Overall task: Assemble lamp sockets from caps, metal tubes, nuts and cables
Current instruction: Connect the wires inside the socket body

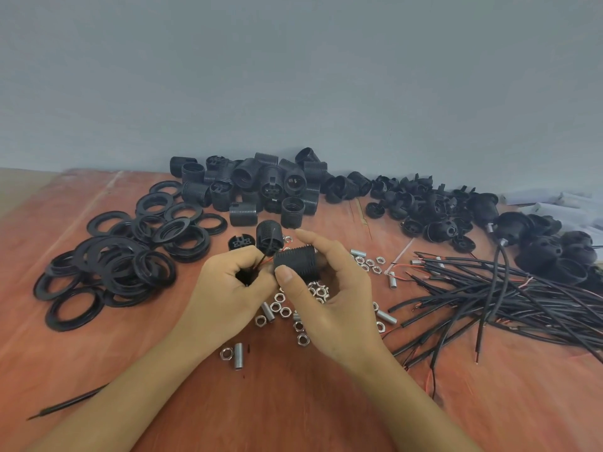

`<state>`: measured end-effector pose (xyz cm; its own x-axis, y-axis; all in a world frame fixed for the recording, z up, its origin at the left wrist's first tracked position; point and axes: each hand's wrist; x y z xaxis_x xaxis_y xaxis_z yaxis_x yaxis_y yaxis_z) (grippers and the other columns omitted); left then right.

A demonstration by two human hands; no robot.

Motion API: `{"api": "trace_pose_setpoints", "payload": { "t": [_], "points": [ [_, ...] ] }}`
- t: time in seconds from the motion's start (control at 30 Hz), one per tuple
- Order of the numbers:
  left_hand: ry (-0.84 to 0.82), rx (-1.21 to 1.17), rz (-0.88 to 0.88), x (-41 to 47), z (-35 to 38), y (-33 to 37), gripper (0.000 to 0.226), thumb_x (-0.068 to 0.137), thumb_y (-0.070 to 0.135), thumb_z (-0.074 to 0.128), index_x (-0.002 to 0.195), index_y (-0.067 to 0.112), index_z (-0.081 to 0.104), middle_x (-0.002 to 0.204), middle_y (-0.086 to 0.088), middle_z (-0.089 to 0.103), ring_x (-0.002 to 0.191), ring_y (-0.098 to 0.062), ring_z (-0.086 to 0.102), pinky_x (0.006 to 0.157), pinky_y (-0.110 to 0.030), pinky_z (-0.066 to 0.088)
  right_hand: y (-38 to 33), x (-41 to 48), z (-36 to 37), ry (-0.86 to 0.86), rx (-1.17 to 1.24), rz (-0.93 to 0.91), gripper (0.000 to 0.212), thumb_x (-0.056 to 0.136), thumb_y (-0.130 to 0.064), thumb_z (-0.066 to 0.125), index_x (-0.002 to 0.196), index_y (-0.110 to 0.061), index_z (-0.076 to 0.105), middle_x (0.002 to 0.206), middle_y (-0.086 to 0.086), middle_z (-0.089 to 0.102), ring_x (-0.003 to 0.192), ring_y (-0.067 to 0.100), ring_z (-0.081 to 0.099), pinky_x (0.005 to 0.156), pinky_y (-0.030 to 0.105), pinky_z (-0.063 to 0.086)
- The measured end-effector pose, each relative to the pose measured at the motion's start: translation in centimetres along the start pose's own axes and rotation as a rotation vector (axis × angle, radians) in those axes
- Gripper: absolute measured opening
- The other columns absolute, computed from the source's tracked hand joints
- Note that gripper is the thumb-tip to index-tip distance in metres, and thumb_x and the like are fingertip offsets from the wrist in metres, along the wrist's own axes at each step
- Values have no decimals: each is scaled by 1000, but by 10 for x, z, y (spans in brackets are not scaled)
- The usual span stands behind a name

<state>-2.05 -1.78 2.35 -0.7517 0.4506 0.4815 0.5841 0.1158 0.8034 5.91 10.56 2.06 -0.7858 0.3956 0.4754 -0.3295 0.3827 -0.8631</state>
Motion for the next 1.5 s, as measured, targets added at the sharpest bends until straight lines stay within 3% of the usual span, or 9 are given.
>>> {"api": "trace_pose_setpoints", "payload": {
  "t": [0.37, 0.47, 0.63, 0.67, 0.77, 1.03, 1.2, 1.37, 1.5],
  "points": [
    [-33, -33, -80, -2, -4, -7, 26, 91, 21, 58, 68, 9, 61, 48, 7, 41, 45, -3, 36, 46, -17, 31, 26, 50, -82, 599, -116, 142, 46, 92, -20, 66, 136, -13, 52, 90, -17, 60, 71, -16, 57, 66, 7, 47],
    [-78, -17, -15, -6, 2, -3, 18, 91, 34, 55, 88, 18, 62, 56, 10, 48, 49, -5, 44, 49, -20, 38, 47, 51, -91, 516, -223, 325, 68, 94, -26, 63, 152, -14, 31, 114, -9, 59, 89, -7, 58, 87, 24, 52],
    [-18, 5, 15, -6, 1, -6, 31, 94, 42, 44, 81, 18, 57, 61, -2, 56, 53, -11, 51, 53, -23, 42, 61, 52, -84, 416, -275, 359, 74, 96, -23, 60, 156, -20, 17, 142, -5, 48, 114, -12, 27, 72, -2, 40],
    [6, 10, 13, -5, 0, -7, 30, 94, 42, 46, 80, 19, 59, 62, -1, 58, 56, -12, 54, 55, -23, 43, 59, 52, -82, 404, -286, 354, 74, 96, -24, 60, 156, -21, 18, 147, -3, 46, 87, -12, 28, 86, 3, 39],
    [63, 55, 42, -3, 0, -12, 21, 95, 32, 58, 82, 19, 67, 67, 2, 63, 66, -14, 60, 61, -18, 45, 53, 46, -74, 328, -406, 272, 63, 95, -24, 60, 152, -18, 33, 149, 0, 46, 134, 10, 42, 110, 28, 33],
    [151, 80, 117, -3, 1, -12, 10, 87, 16, 65, 92, 16, 74, 74, -1, 63, 70, -14, 59, 64, -18, 45, 41, 58, -24, -99, -735, 10, 43, 91, -23, 63, 134, -17, 58, 133, 3, 57, 126, 21, 42, 100, 17, 21],
    [153, 143, 132, -2, -1, -11, 6, 86, 4, 71, 82, 8, 73, 66, -1, 54, 65, -12, 52, 64, -18, 43, 52, 97, 9, -246, -839, 118, 48, 96, -37, 54, 143, -26, 47, 142, 7, 46, 130, 29, 41, 104, 40, 39],
    [134, 153, 132, -3, -2, -9, 9, 84, 4, 73, 79, 11, 72, 64, 7, 48, 63, -11, 50, 64, -13, 39, 61, 102, 11, -204, -946, 68, 29, 97, -40, 57, 116, -20, 63, 126, 4, 52, 112, 21, 51, 91, 36, 46],
    [126, 127, 121, -3, -2, -7, 5, 83, 16, 72, 78, 14, 73, 62, 8, 46, 62, -15, 50, 62, -18, 42, 42, 86, -8, 72, -463, 124, 14, 92, -38, 64, 81, -32, 59, 93, -13, 62, 81, 1, 56, 73, 20, 40]
  ]
}}
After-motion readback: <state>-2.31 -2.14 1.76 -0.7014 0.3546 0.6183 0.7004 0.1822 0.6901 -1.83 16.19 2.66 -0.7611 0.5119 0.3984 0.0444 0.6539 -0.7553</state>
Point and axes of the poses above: each hand's wrist, its own x-axis towards the middle knuckle, its own z-axis out of the palm, y = z × x
